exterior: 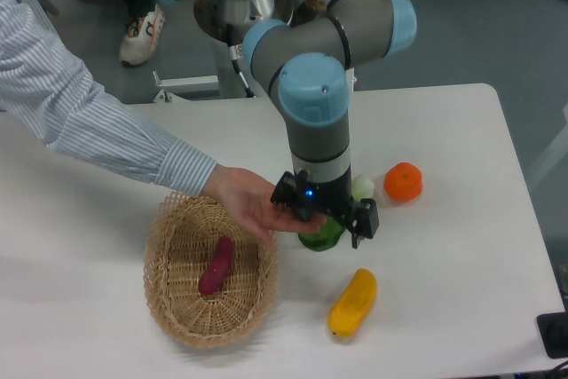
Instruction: Place the sweet potato in the basket
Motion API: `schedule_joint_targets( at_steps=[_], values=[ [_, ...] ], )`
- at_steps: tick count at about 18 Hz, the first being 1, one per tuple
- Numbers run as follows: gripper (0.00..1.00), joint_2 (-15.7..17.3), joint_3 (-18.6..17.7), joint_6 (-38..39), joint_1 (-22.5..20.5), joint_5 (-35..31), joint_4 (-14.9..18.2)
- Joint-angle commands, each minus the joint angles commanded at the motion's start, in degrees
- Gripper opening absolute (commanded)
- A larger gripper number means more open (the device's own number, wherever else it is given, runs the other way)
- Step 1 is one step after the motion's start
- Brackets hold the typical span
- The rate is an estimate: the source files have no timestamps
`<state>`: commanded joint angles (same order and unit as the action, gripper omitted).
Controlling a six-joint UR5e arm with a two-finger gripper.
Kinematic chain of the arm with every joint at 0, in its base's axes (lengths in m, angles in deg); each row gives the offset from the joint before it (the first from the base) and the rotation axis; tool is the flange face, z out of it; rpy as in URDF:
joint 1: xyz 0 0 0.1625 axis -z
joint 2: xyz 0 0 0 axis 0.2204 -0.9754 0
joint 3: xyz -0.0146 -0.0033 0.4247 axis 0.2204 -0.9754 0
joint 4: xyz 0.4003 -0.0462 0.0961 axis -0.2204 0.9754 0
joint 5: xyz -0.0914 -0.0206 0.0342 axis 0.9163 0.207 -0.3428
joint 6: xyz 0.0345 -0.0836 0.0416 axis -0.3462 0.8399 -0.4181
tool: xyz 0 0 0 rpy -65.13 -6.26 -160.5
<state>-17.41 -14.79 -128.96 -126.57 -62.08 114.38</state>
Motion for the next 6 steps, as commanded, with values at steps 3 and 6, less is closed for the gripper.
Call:
schedule_joint_targets(
  at_steps=[3, 6],
  values=[
    [1.0, 1.0, -0.1, -0.1, -0.5, 0.7, 0.8],
    [1.0, 1.2, -0.1, 0.0, -0.6, 0.8, 0.8]
  ],
)
